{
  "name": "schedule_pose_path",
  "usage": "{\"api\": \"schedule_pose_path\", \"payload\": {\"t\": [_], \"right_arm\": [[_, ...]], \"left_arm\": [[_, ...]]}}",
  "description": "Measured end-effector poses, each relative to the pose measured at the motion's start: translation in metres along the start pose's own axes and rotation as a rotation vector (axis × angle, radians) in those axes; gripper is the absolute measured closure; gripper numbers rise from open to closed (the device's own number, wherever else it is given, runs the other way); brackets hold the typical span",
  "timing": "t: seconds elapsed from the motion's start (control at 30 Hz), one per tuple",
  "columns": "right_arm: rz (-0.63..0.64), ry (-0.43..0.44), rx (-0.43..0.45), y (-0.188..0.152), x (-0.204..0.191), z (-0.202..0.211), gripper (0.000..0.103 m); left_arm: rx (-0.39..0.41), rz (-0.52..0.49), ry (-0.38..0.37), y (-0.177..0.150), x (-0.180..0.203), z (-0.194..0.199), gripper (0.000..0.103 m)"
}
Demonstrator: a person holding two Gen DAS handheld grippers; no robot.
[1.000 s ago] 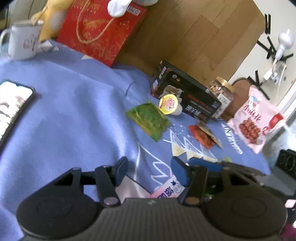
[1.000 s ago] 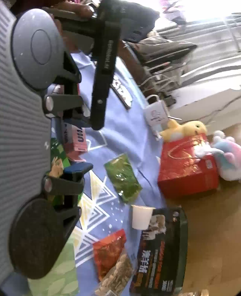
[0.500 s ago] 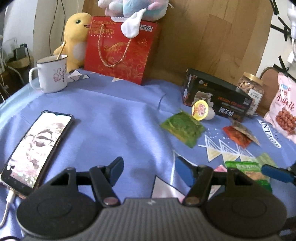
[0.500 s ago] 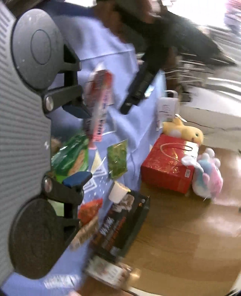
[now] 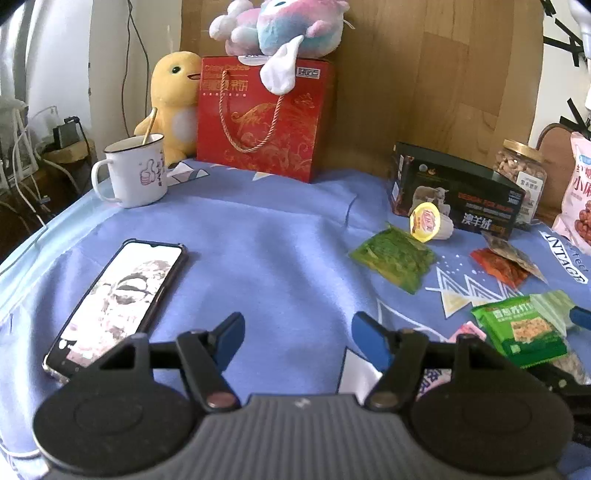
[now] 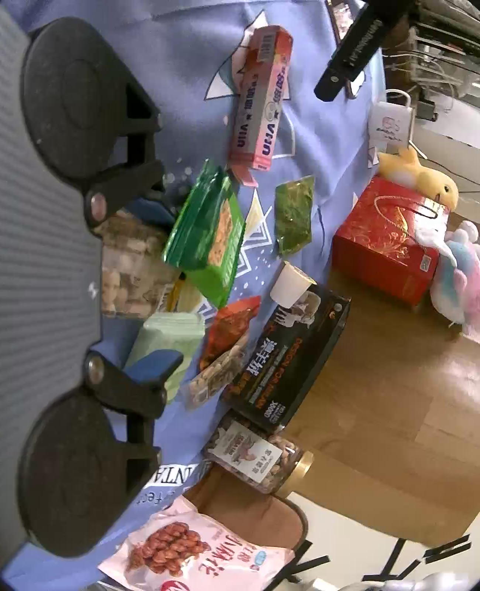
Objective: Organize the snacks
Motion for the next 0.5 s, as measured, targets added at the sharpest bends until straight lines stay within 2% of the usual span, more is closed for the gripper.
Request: {"api": "schedule_pose_path", "payload": {"t": [0.13, 0.3, 0.5], "right_arm": [[-0.027, 0.058, 0.04, 0.004, -0.006, 0.018, 0.029], [-0.085, 0.181, 0.089, 0.02, -0.015, 0.037, 0.027], [-0.219, 0.314, 0.034, 0.033, -0.021, 0.033, 0.026]], "left_arm": [[-0.001, 0.01, 0.0, -0.002, -0.002, 0.002, 0.037], [0.011, 0.02, -0.007, -0.003, -0.005, 0.008, 0.037], [0.002, 0.045, -0.016, -0.006, -0.016, 0.01, 0.037]]}}
Point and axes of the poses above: each gripper's, at about its wrist camera, not at the fingertips, and z roughly against the way its jaws point, x to its right, y to its top, the point moved 8 cm from there along -z, roughly the way its jaws point, and after that the axes turned 8 degrees about -y, right-handed, at the moved point
